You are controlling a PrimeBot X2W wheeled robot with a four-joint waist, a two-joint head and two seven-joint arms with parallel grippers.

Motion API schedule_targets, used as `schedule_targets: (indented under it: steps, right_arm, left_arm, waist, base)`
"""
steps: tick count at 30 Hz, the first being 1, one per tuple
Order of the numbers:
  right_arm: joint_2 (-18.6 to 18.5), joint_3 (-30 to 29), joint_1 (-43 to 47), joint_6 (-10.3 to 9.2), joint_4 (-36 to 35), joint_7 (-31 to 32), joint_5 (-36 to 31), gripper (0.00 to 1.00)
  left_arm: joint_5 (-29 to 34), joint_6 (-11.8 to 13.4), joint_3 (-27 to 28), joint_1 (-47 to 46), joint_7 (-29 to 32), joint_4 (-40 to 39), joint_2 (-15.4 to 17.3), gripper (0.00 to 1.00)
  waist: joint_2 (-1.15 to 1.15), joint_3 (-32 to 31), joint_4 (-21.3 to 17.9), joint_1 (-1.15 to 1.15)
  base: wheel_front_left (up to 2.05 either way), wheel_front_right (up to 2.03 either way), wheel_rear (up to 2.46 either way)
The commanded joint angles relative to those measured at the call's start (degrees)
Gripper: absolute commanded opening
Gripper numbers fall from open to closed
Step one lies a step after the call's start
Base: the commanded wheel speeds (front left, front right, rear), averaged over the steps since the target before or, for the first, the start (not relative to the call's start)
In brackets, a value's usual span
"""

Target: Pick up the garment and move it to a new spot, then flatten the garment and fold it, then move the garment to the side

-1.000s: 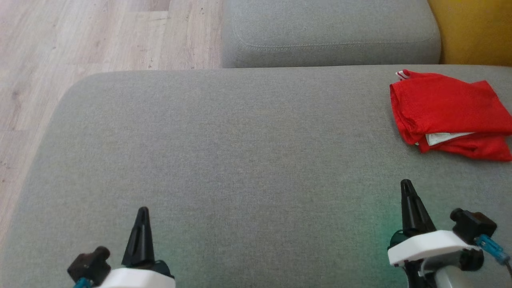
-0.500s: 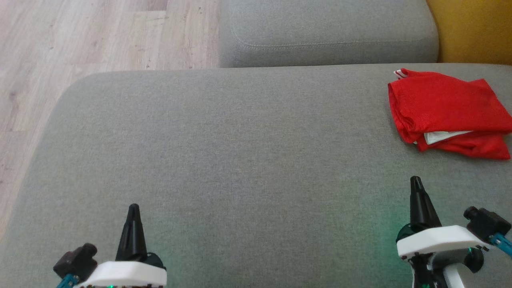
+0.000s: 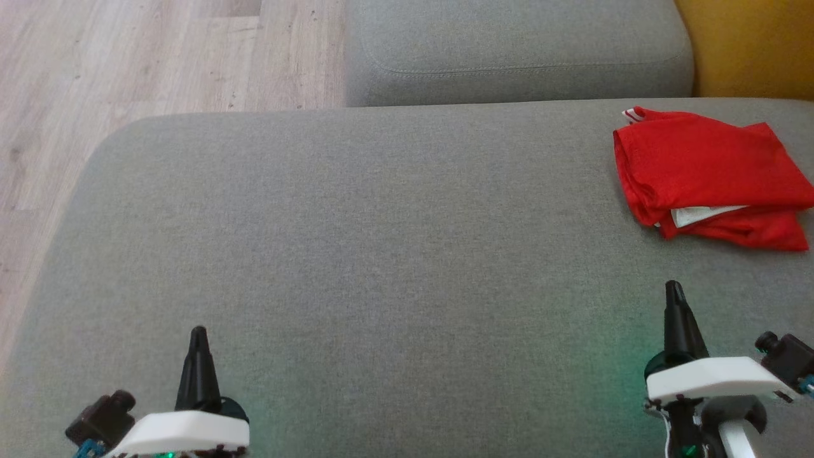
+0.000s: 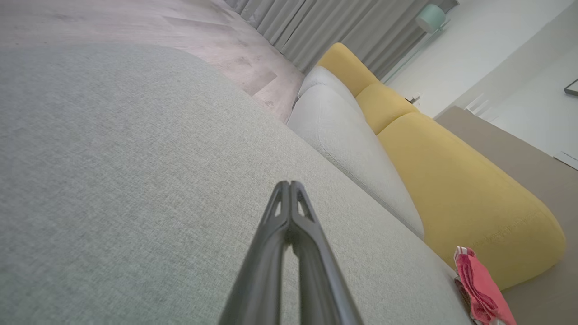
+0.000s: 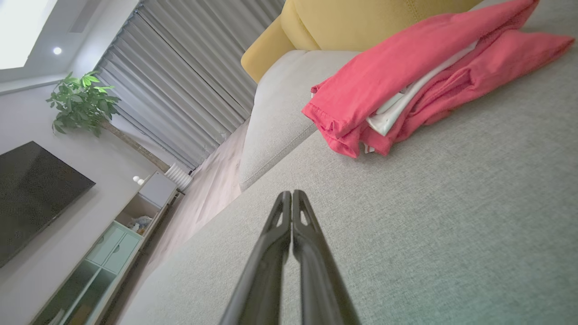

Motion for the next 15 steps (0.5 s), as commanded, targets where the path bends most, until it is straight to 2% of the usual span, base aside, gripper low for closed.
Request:
schedule_targets:
  steps: [1,15]
  right_arm:
    - [-0.35,0.13,-3.03,-0.04,-2.18,0.38,1.91,0.0]
    - [-0.39,-1.0,-3.3,-0.05,-2.75,2.67,10.84,0.0]
  left_arm:
    - [-1.66,-0.27,1.58,-3.4,0.48,-1.95,0.13,0.0]
    - [-10.12,-0.38,3.14,-4.16,2.85,-2.09,0.15,0.0]
  waist:
    - [0.0,0.02,-0.04,0.0]
    - [0.0,0.16,-0.43,0.0]
  base:
    - [0.0,0.0,0.0]
    - [0.0,0.0,0.0]
